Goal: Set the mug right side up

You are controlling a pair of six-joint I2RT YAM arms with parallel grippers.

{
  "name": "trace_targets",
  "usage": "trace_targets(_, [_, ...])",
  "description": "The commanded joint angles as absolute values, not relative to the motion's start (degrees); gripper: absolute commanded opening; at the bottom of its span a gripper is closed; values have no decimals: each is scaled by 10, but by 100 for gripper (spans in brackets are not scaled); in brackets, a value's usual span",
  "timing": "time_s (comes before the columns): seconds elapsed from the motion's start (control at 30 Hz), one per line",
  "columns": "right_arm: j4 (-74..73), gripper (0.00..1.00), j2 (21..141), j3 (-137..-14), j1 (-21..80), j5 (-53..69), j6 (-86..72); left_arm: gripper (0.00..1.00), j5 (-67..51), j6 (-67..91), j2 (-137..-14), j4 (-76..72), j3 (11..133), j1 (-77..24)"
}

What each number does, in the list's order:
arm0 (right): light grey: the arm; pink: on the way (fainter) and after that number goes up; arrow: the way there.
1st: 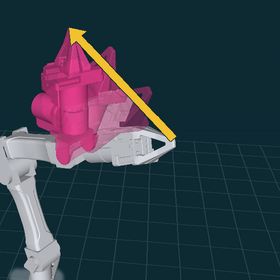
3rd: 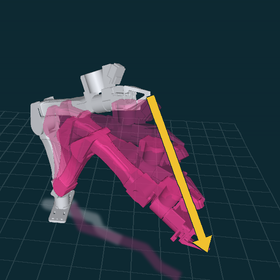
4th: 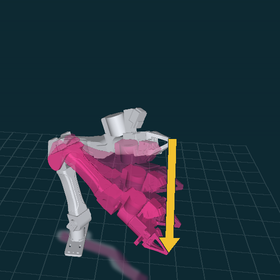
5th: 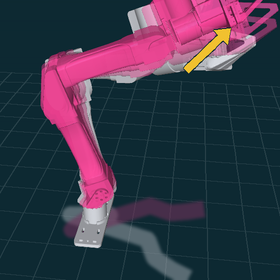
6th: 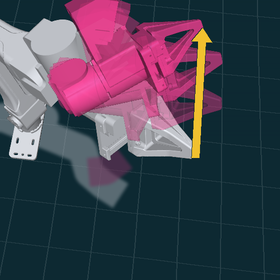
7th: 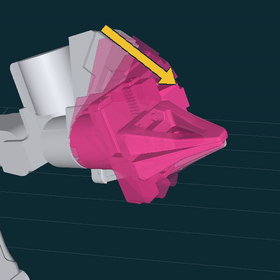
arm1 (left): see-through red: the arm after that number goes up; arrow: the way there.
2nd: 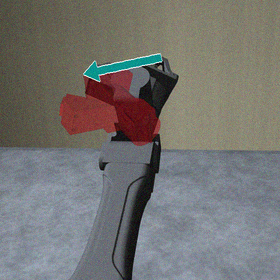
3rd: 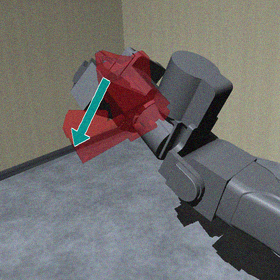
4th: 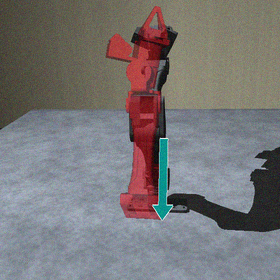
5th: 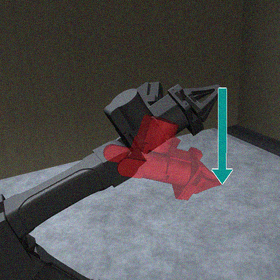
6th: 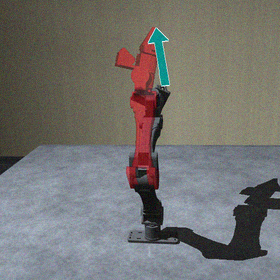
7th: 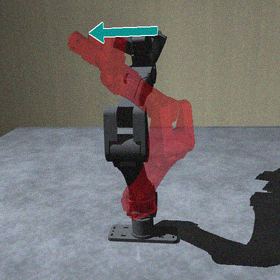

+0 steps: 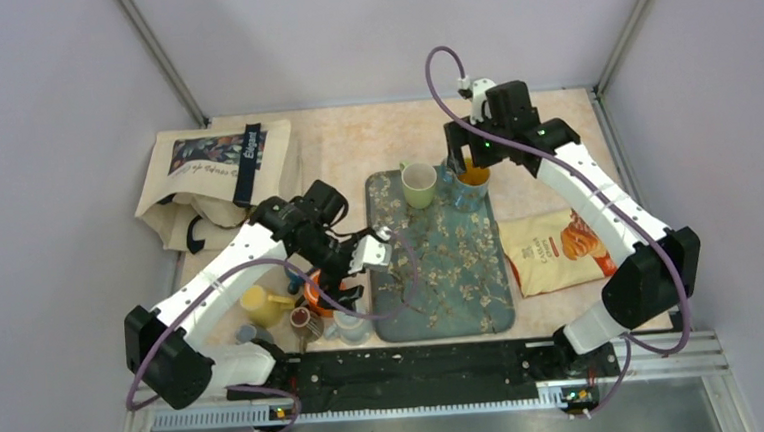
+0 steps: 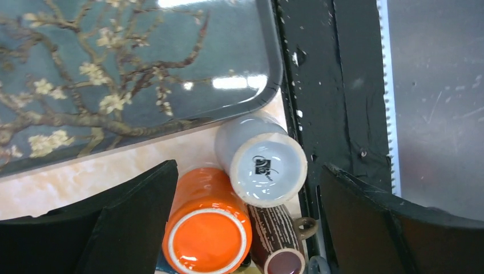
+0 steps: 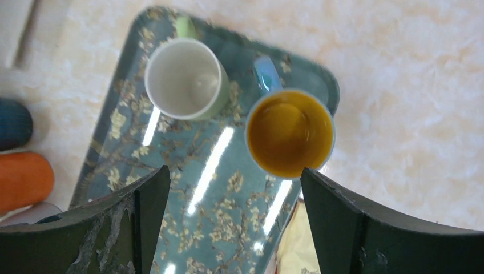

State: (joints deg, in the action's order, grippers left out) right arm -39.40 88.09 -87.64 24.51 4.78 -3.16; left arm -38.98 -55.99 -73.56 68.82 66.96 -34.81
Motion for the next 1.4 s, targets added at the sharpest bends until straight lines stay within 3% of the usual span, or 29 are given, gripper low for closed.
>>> trace_targets(0.0, [-362, 84, 840, -803, 236, 59, -43, 99, -372, -617, -693, 658, 624, -395])
trace_targets(0.5, [-344, 84, 825, -741, 235, 89, -37, 99, -289, -638, -685, 566, 513, -448])
trace_targets(0.63, [-342, 84, 824, -739, 235, 95, -35, 90, -223, -583, -696, 509, 512, -448])
trace_targets(0.8, [-339, 84, 821, -734, 235, 96, -31, 71, -178, -553, -729, 487, 517, -444])
trace_targets(0.9, [-339, 84, 820, -732, 235, 96, -29, 66, -161, -542, -745, 477, 520, -432])
trace_targets(1.1, [-339, 84, 822, -731, 235, 98, -26, 60, -145, -504, -786, 427, 558, -357])
trace_targets(1.37, [-338, 84, 820, -728, 235, 103, -27, 61, -122, -422, -907, 371, 640, -265])
